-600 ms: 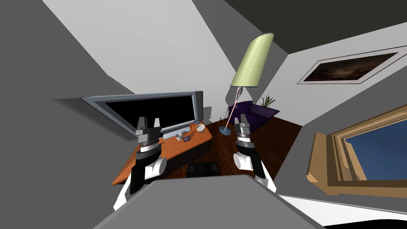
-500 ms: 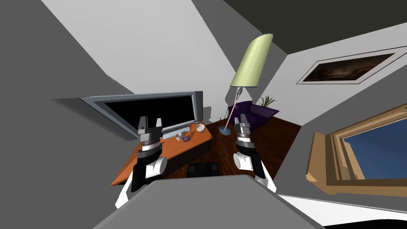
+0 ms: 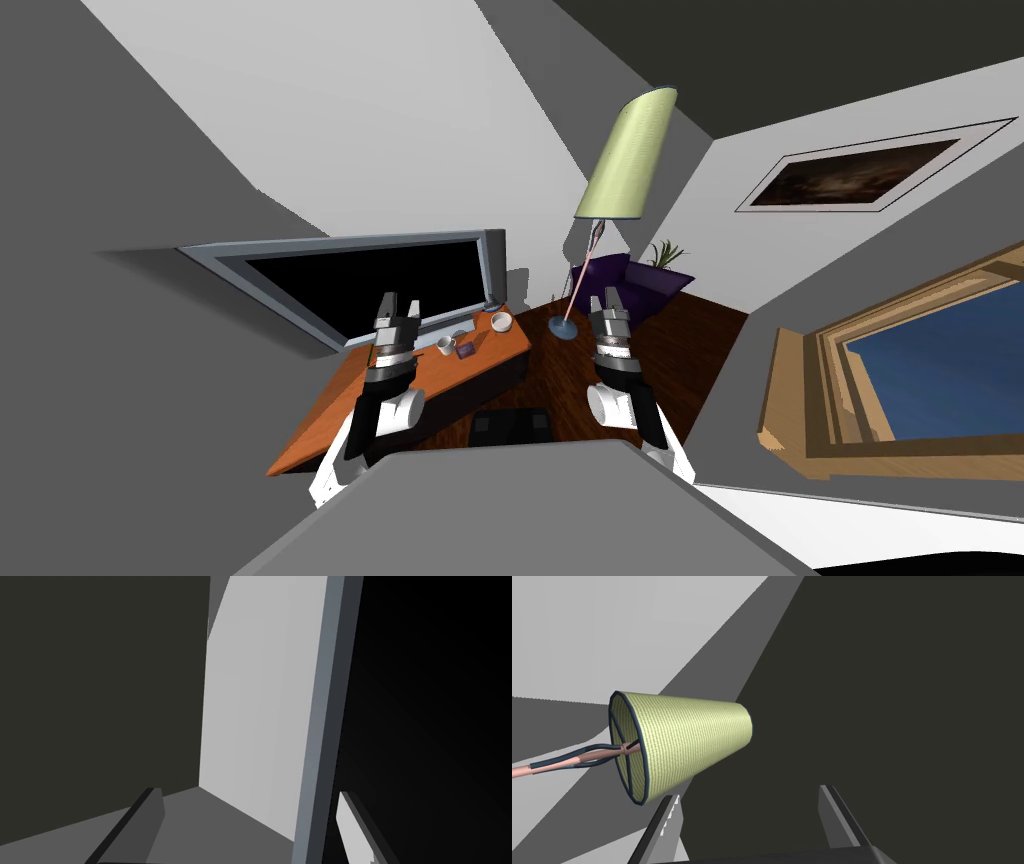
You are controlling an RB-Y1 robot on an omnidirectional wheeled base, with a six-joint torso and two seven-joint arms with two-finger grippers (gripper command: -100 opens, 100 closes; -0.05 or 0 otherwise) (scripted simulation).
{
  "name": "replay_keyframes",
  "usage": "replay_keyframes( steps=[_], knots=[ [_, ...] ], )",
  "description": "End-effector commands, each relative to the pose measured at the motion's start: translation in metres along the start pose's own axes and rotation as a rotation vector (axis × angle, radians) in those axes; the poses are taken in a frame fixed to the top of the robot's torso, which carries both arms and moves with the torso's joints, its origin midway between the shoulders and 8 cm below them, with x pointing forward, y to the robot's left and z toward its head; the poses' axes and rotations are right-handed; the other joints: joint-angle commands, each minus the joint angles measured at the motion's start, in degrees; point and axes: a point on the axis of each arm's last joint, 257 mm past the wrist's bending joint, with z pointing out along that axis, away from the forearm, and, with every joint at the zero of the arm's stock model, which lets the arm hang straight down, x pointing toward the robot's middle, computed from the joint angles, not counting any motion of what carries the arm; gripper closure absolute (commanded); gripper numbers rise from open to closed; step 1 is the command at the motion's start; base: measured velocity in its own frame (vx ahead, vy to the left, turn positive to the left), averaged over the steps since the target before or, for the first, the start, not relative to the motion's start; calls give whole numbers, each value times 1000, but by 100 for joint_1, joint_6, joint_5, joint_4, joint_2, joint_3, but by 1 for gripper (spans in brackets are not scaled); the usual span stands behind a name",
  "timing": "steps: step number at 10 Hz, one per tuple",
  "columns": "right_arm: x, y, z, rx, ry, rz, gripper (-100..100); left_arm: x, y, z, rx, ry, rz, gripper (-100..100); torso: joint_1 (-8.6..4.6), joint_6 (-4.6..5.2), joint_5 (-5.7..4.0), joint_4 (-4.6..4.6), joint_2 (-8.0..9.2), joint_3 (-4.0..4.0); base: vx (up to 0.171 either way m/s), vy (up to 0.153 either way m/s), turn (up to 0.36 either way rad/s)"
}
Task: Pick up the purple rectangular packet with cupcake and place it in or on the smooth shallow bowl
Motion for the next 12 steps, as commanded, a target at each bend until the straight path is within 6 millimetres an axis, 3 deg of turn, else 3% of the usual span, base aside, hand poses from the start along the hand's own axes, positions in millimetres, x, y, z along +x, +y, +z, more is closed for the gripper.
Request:
replay_keyframes(
  steps=[1,4,5,6,7,8,9,10,11,12],
  knots=[
    [0,0,0,0,0,0,0,3,10,1,-32,6,-1,-100,0,0,0,0,0,0,-1,-25,-19],
    [0,0,0,0,0,0,0,11,47,4,-124,26,-8,-100,1,-1,-1,1,1,1,3,-27,-29],
    [0,0,0,0,0,0,0,11,49,4,-133,26,-8,-100,0,0,0,0,0,0,2,-22,-23],
    [0,0,0,0,0,0,0,16,68,5,-179,37,-13,-100,1,-1,0,0,1,1,6,-24,-42],
    [0,0,0,0,0,0,0,16,71,4,-191,37,-12,-100,1,0,0,0,0,0,6,-20,-17],
    [0,0,0,0,0,0,0,21,92,4,-245,48,-18,-100,3,-2,0,0,-1,0,6,-26,-36],
    [0,0,0,0,0,0,0,21,94,4,-253,48,-18,-100,0,-1,0,0,0,0,5,-23,-21],
    [0,0,0,0,0,0,0,26,115,3,-304,58,-24,-100,2,-2,0,0,0,0,4,-27,-43],
    [0,0,0,0,0,0,0,26,118,2,-319,59,-24,-100,0,-1,0,0,1,0,5,-22,-19],
    [0,0,0,0,0,0,0,32,137,2,-360,69,-31,-100,2,-2,0,0,0,0,7,-25,-33]
  ],
)
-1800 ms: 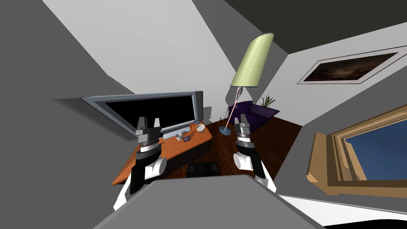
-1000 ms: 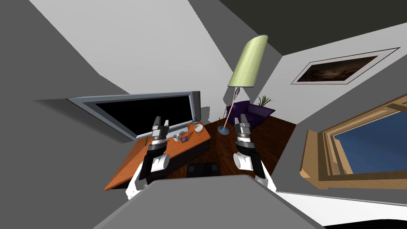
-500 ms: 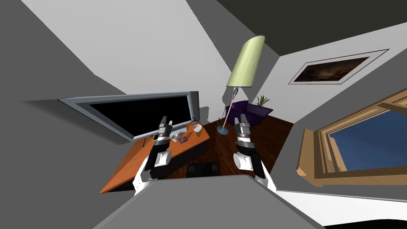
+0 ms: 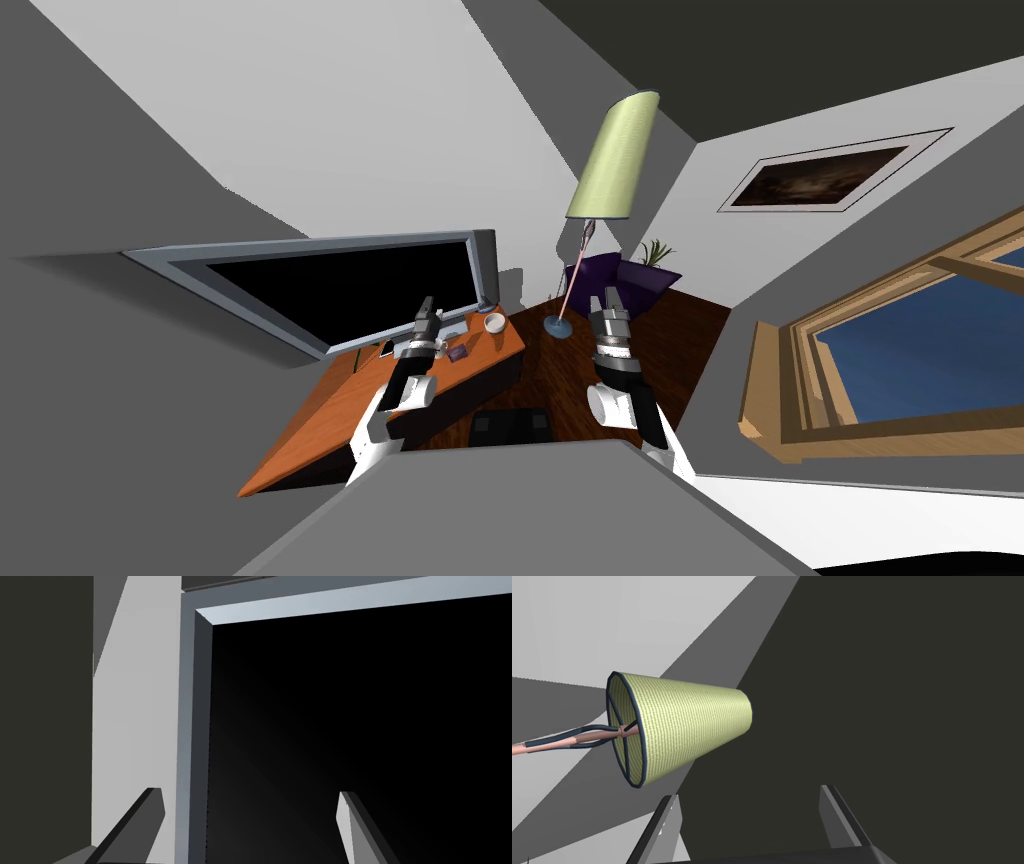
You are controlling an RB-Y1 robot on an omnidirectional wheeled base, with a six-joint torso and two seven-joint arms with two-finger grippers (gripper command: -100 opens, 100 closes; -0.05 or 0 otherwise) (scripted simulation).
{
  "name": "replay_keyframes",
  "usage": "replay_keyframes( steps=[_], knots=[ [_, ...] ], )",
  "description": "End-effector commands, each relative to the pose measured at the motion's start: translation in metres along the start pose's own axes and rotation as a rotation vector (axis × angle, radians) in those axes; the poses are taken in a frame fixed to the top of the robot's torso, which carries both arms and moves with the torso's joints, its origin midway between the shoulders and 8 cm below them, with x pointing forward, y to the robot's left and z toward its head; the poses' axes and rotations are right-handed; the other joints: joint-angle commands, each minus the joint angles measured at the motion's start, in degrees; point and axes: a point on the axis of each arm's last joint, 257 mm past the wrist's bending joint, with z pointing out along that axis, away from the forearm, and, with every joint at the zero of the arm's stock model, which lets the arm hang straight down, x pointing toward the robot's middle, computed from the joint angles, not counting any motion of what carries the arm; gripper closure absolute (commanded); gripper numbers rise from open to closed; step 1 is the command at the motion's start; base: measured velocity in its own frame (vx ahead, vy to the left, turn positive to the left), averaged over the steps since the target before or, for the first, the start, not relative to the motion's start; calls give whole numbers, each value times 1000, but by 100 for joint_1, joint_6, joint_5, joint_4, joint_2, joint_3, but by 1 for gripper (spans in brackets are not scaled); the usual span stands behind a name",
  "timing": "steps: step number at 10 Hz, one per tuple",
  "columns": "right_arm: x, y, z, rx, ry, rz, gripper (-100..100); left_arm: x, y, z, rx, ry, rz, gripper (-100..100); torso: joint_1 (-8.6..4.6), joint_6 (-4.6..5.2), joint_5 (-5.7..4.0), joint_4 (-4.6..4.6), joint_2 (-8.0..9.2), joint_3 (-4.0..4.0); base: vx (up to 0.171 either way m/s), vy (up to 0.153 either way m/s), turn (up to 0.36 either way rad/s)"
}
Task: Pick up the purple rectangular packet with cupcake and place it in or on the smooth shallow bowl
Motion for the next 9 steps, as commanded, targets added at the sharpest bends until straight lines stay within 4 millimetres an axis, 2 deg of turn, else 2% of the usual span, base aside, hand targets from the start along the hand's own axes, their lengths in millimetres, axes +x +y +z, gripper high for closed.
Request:
replay_keyframes(
  steps=[1,2,4,5,6,7,8,9],
  knots=[
    [0,0,0,0,0,0,0,2,15,5,-49,6,-4,-100,0,0,0,0,0,0,5,-22,-25],
    [0,0,0,0,0,0,0,7,32,11,-89,17,-12,-100,1,-1,0,0,1,0,6,-26,-37],
    [0,0,0,0,0,0,0,13,51,17,-149,29,-20,-100,2,-2,0,0,1,1,7,-21,-26],
    [0,0,0,0,0,0,0,13,67,14,-198,30,-20,-100,1,0,0,0,-1,0,7,-18,-24],
    [0,0,0,0,0,0,0,18,75,21,-222,41,-29,-100,1,-2,0,0,1,0,8,-21,-41],
    [0,0,0,0,0,0,0,18,91,17,-268,42,-28,-100,2,0,0,0,0,0,6,-16,-17],
    [0,0,0,0,0,0,0,18,93,16,-276,42,-28,-100,4,-2,1,0,0,0,0,-7,6],
    [0,0,0,0,0,0,0,24,111,20,-323,52,-38,-100,6,-2,1,1,3,2,3,-13,-30]
  ],
)
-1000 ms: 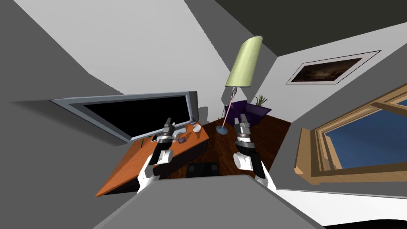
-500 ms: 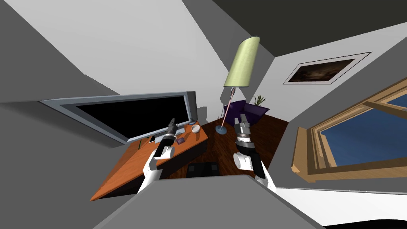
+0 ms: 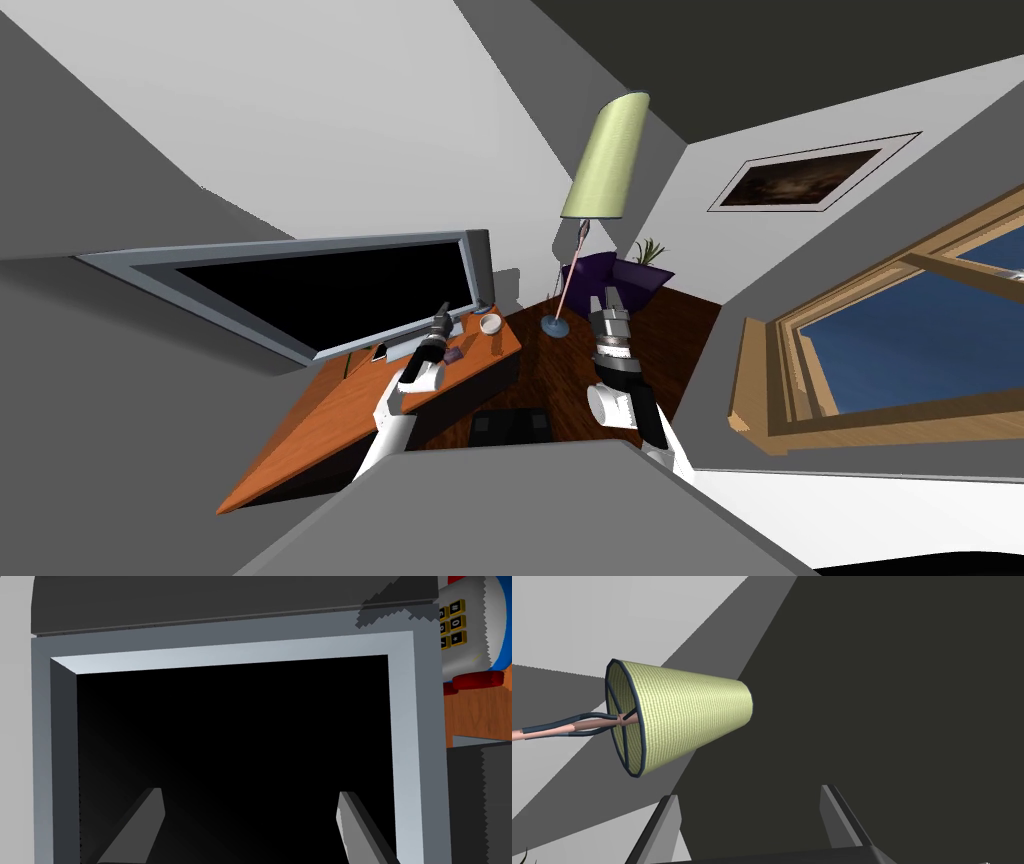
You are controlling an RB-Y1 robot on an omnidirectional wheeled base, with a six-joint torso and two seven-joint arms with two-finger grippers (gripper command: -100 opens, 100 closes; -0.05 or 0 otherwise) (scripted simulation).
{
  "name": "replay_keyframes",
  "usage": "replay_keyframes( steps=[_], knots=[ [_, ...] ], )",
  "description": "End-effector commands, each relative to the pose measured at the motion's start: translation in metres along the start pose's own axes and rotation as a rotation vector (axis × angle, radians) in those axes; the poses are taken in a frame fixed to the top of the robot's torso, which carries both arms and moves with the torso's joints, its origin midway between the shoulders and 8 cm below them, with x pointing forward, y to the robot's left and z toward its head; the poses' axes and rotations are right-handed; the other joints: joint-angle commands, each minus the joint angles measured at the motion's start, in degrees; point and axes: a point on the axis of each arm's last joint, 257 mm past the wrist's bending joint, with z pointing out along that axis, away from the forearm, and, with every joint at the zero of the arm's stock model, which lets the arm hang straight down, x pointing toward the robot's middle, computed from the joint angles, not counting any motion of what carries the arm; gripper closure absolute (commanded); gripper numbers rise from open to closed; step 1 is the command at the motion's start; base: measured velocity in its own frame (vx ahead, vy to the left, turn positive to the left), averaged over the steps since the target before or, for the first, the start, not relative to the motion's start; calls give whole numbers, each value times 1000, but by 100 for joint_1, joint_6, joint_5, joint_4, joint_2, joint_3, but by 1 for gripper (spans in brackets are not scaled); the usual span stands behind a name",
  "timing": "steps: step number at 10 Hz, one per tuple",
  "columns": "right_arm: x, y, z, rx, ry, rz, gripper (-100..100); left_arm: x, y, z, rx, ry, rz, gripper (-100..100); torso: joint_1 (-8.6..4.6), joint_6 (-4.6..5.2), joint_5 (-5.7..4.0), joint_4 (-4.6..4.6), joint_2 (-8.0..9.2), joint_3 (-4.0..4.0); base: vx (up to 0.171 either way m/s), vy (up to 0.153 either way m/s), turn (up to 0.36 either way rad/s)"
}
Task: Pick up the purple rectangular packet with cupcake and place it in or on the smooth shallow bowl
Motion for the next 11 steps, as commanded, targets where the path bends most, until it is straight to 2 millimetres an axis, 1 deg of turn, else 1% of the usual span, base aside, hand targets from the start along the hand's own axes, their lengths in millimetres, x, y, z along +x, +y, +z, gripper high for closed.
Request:
replay_keyframes(
  steps=[1,2,4,5,6,7,8,9,10,11],
  knots=[
    [0,0,0,0,0,0,0,2,17,4,-57,6,-5,-100,0,0,0,0,0,0,4,-13,-24],
    [0,0,0,0,0,0,0,6,31,13,-97,16,-15,-100,0,-1,0,0,0,0,6,-18,-30],
    [0,0,0,0,0,0,0,6,42,12,-140,16,-15,-100,-1,-2,-1,0,0,0,4,-10,-6],
    [0,0,0,0,0,0,0,10,58,19,-189,26,-25,-100,2,-2,0,0,1,1,6,-9,-27],
    [0,0,0,0,0,0,0,11,65,18,-215,26,-25,-100,2,-1,0,0,-1,0,7,-9,-19],
    [0,0,0,0,0,0,0,11,66,17,-221,26,-25,-100,2,-2,0,0,0,0,0,0,0],
    [0,0,0,0,0,0,0,14,83,24,-276,35,-36,-100,3,-2,0,0,2,1,5,-7,-19],
    [0,0,0,0,0,0,0,15,90,22,-303,35,-35,-100,2,-1,0,0,1,0,4,-8,-19],
    [0,0,0,0,0,0,0,18,99,29,-339,43,-47,-100,2,-2,0,0,1,0,6,-10,-29],
    [0,0,0,0,0,0,0,18,110,25,-373,42,-46,-100,2,-2,0,0,0,0,6,-7,-9]
  ],
)
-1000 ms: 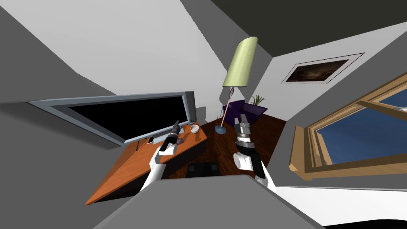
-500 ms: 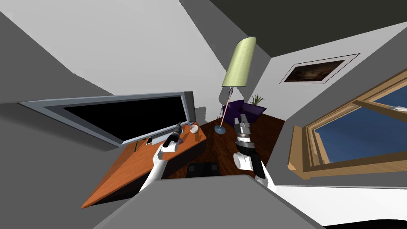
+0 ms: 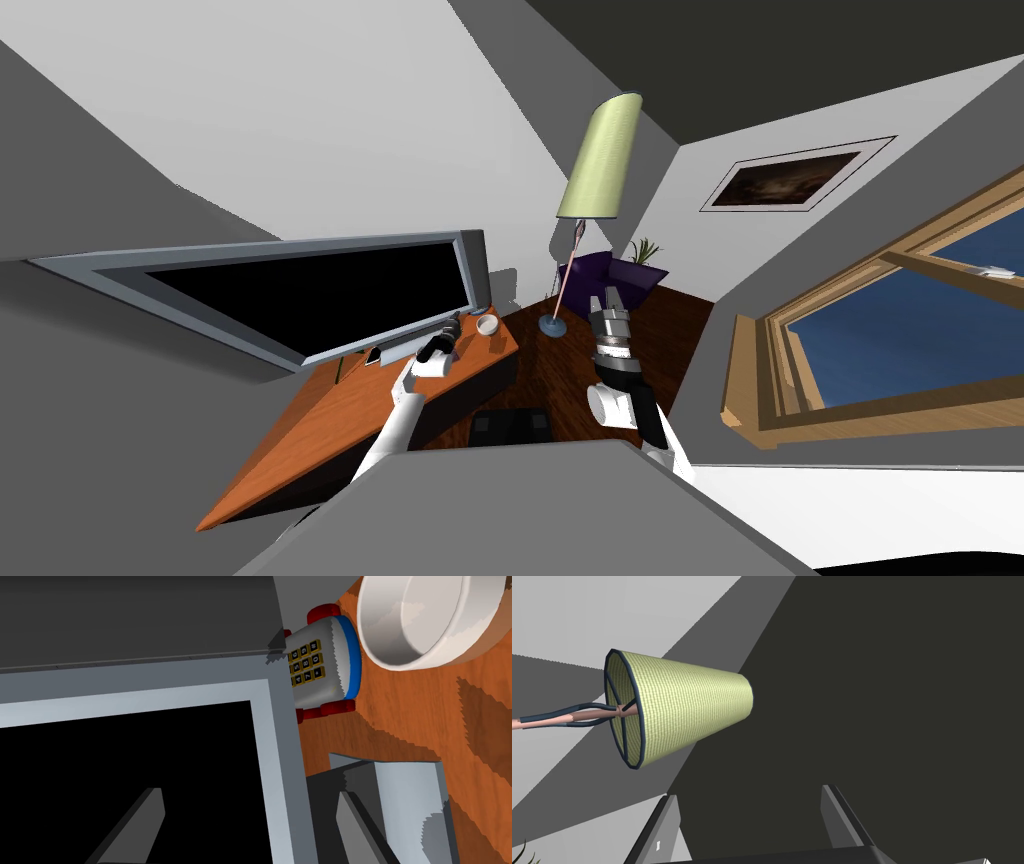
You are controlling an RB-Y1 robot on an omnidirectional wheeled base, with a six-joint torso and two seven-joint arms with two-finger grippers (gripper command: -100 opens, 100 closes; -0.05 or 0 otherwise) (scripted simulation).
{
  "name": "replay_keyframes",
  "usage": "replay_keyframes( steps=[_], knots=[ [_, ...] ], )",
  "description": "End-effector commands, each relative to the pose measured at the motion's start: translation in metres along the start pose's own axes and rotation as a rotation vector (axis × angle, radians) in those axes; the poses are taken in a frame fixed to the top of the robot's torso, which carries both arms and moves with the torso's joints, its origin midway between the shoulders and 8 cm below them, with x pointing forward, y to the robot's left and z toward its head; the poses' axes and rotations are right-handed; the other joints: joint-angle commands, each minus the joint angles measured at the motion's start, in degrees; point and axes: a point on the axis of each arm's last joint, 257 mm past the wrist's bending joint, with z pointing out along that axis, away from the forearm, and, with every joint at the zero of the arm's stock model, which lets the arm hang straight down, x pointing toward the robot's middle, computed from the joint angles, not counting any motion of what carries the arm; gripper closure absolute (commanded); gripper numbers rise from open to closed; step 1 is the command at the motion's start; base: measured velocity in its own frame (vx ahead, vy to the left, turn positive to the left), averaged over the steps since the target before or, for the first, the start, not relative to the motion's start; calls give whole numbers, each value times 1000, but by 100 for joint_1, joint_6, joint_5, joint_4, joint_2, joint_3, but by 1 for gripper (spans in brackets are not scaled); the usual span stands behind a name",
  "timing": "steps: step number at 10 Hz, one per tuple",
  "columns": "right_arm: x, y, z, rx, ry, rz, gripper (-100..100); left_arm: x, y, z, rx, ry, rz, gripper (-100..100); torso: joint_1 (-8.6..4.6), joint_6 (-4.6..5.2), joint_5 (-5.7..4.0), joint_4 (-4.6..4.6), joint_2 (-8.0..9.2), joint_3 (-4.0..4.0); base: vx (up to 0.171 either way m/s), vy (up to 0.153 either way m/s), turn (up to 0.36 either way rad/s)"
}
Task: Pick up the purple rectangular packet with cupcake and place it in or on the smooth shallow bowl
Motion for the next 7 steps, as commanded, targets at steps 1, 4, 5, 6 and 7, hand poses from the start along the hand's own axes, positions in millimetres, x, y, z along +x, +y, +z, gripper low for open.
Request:
replay_keyframes(
  steps=[1,4,5,6,7],
  knots=[
    [0,0,0,0,0,0,0,-1,10,4,-39,0,-2,-100,0,0,0,0,0,0,0,0,0],
    [0,0,0,0,0,0,0,3,34,20,-154,11,-26,-100,2,0,1,0,0,0,5,-2,-14],
    [0,0,0,0,0,0,0,2,50,19,-204,8,-26,-100,2,1,0,0,-1,0,6,-2,-10],
    [0,0,0,0,0,0,0,4,50,26,-231,13,-39,-100,2,-1,1,0,0,0,6,-2,-9],
    [0,0,0,0,0,0,0,2,69,23,-284,8,-39,-100,2,0,0,0,-1,0,6,1,-8]
  ],
)
